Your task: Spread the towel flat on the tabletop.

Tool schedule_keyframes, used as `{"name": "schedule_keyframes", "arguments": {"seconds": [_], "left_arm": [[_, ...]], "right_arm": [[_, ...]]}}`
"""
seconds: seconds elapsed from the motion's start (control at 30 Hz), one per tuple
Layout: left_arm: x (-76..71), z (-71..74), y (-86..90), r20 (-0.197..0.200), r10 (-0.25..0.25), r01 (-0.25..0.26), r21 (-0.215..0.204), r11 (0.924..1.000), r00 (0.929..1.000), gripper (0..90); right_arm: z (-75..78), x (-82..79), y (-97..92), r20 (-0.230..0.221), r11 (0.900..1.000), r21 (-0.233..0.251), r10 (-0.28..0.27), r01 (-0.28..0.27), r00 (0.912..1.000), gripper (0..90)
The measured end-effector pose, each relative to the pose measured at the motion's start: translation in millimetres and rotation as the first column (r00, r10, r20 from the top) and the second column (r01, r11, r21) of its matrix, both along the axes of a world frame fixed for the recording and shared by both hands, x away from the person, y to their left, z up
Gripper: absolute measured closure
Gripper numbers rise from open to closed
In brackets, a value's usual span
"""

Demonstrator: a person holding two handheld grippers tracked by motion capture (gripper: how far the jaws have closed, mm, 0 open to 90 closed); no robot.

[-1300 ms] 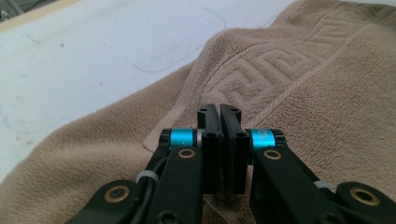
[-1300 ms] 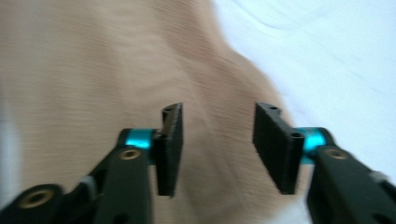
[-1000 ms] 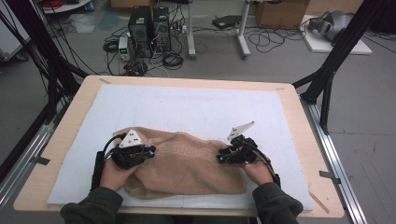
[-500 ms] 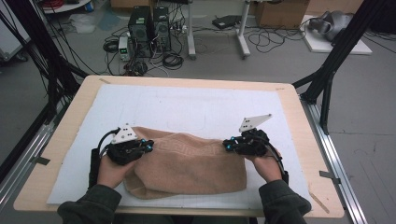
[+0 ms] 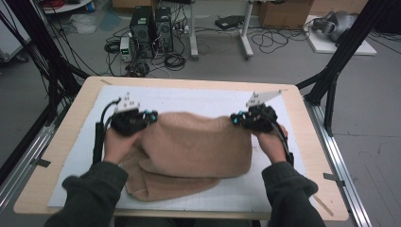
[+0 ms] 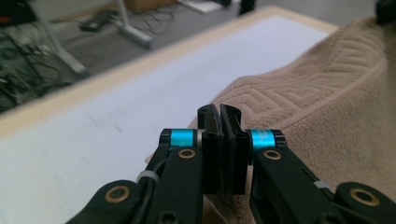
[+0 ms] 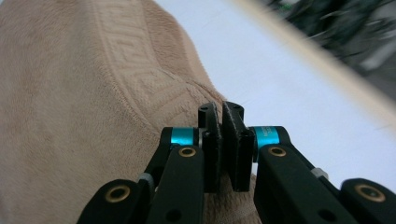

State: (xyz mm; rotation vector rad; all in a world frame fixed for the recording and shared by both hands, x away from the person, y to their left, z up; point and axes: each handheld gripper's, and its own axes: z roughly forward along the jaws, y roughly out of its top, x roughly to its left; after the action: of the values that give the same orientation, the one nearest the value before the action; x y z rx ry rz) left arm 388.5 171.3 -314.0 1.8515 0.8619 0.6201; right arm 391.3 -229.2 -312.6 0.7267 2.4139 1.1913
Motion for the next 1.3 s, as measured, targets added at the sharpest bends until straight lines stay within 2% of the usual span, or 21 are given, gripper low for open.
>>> {"name": "schedule_keyframes", "arguments": {"seconds": [0.03,0.07,0.1,0.13,0.17,0.2,0.27,0.33,0.37,0.4,0.5,0.6,0.67,0.7,0.77,0.87,0.93,0.97,1.07,1.17,1.3], "left_arm": [[15.5,8.2,-1.9,0.029,0.037,-0.037,0.004,0.9993,0.9989,85.7],[29.5,13.2,-3.2,0.018,0.077,-0.077,0.013,0.9969,0.9969,79.1],[40.4,14.7,-3.1,-0.018,0.101,-0.101,0.008,0.9949,0.9947,67.7],[46.6,12.5,-1.8,-0.058,0.109,-0.110,-0.018,0.9937,0.9924,60.1],[48.4,7.8,-0.1,-0.084,0.100,-0.103,-0.035,0.9940,0.9915,59.6],[46.9,1.7,0.6,-0.094,0.085,-0.089,-0.031,0.9956,0.9919,59.4],[39.1,-14.1,2.1,-0.101,0.061,-0.062,-0.003,0.9981,0.9930,58.5],[30.3,-29.3,5.1,-0.131,0.043,-0.044,-0.008,0.9990,0.9904,56.7],[24.7,-36.1,6.7,-0.143,0.029,-0.032,-0.018,0.9993,0.9893,56.0],[18.5,-42.6,6.8,-0.148,0.022,-0.025,-0.023,0.9994,0.9888,56.0],[-1.7,-57.4,8.3,-0.169,-0.017,0.015,-0.010,0.9998,0.9854,53.9],[-25.3,-69.6,9.3,-0.165,-0.052,0.052,-0.001,0.9986,0.9850,52.5],[-40.6,-76.0,10.4,-0.158,-0.066,0.065,-0.010,0.9978,0.9852,50.9],[-47.6,-77.3,11.4,-0.162,-0.075,0.076,0.004,0.9971,0.9840,50.3],[-62.9,-80.3,13.5,-0.148,-0.087,0.086,-0.013,0.9962,0.9852,48.1],[-86.1,-85.8,14.8,-0.137,-0.104,0.106,0.010,0.9943,0.9852,46.1],[-99.9,-91.7,16.0,-0.153,-0.129,0.130,-0.005,0.9915,0.9797,44.5],[-106.2,-94.5,16.3,-0.155,-0.133,0.135,0.005,0.9908,0.9790,44.0],[-120.6,-104.9,17.6,-0.174,-0.145,0.147,-0.003,0.9892,0.9740,42.7],[-125.5,-117.7,15.8,-0.212,-0.147,0.162,0.059,0.9849,0.9662,43.7],[-123.9,-129.8,8.0,-0.261,-0.161,0.192,0.097,0.9766,0.9519,48.8]], "right_arm": [[8.0,11.4,0.0,0.024,0.9992,0.009,-0.039,0.038,0.9990,84.6],[13.5,22.8,-0.3,0.063,0.9973,0.014,-0.073,0.072,0.9953,74.6],[15.2,32.7,-0.4,0.082,0.9924,0.029,-0.122,0.120,0.9892,59.7],[14.0,41.5,-0.9,0.035,0.9881,0.053,-0.146,0.144,0.9886,56.2],[11.2,46.9,-1.0,-0.008,0.9897,0.061,-0.129,0.129,0.9916,54.4],[7.5,47.7,0.0,-0.021,0.9918,0.053,-0.115,0.116,0.9931,54.0],[-3.8,40.2,1.7,-0.015,0.9953,0.050,-0.083,0.083,0.9965,53.0],[-15.2,34.4,2.5,-0.054,0.9968,0.060,-0.050,0.054,0.9973,50.4],[-22.1,30.3,3.3,-0.062,0.9983,0.042,-0.037,0.040,0.9974,49.8],[-27.7,26.5,4.2,-0.083,0.9995,0.017,-0.027,0.028,0.9962,48.6],[-40.6,9.5,4.8,-0.106,0.9998,0.014,0.014,-0.013,0.9943,47.6],[-48.8,-10.4,5.6,-0.129,0.9986,0.009,0.054,-0.053,0.9901,46.4],[-52.0,-25.3,6.6,-0.118,0.9971,-0.005,0.075,-0.076,0.9902,45.9],[-54.3,-32.7,6.3,-0.108,0.9958,0.010,0.092,-0.091,0.9899,46.4],[-60.3,-48.3,5.3,-0.100,0.9936,0.032,0.111,-0.109,0.9887,46.1],[-72.9,-69.7,3.8,-0.092,0.9924,0.028,0.122,-0.120,0.9883,45.4],[-79.6,-82.1,0.7,-0.091,0.9927,0.042,0.117,-0.113,0.9890,45.5],[-82.9,-88.0,-0.3,-0.092,0.9920,0.051,0.120,-0.116,0.9885,45.8],[-93.1,-101.1,-1.2,-0.094,0.9924,0.022,0.123,-0.121,0.9880,46.1],[-105.0,-106.6,0.6,-0.105,0.9907,-0.009,0.134,-0.136,0.9854,46.6],[-119.8,-105.0,8.1,-0.138,0.9871,-0.032,0.151,-0.157,0.9789,47.8]]}}
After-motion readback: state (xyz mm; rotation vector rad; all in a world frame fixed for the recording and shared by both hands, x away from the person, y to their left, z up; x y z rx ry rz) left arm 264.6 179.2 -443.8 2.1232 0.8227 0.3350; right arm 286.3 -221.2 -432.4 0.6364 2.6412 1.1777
